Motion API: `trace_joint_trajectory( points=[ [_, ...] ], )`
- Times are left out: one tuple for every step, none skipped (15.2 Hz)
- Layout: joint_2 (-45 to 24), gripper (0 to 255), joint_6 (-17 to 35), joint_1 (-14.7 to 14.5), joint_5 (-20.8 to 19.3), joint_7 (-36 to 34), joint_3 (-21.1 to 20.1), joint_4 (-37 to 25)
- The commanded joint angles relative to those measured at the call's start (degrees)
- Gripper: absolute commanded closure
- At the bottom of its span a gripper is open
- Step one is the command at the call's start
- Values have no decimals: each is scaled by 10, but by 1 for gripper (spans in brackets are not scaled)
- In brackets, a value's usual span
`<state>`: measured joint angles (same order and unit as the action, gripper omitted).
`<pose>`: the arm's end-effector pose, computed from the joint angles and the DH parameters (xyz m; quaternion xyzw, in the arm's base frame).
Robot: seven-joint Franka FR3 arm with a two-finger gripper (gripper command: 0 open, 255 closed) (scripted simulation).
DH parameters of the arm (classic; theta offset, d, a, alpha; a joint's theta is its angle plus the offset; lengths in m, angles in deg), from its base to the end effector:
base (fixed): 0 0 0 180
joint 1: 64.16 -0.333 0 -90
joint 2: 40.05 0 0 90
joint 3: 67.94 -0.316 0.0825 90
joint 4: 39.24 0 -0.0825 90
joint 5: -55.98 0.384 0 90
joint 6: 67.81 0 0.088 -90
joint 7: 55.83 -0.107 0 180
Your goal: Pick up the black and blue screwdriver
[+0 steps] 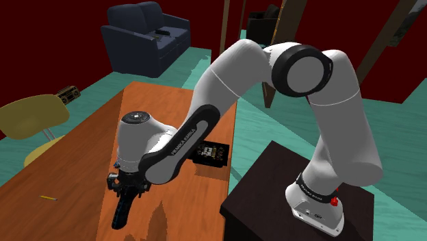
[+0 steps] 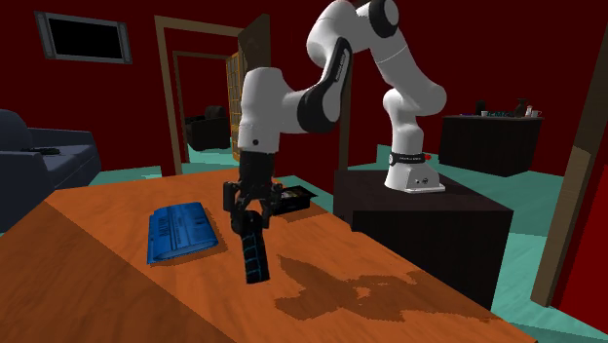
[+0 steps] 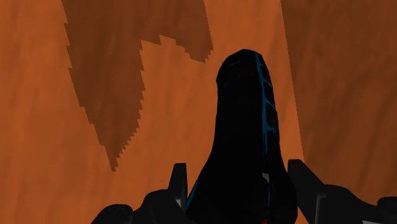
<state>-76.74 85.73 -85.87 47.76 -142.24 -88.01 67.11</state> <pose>0.5028 0.4309 0.2136 -0.9237 0.3609 0.0045 0.1286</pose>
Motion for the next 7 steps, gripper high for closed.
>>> trace_joint_trajectory(
  points=[
    [11,255,-11,4,4,2,-4,0],
    [17,255,-16,6,6,3,-6,1],
    [23,255,-21,7,7,4,-8,1],
    [28,255,-26,9,9,4,-11,2],
    [34,255,-31,10,11,5,-13,2],
    [35,255,-32,11,12,5,-13,2],
    [35,255,-32,11,12,5,-13,2]
  ],
)
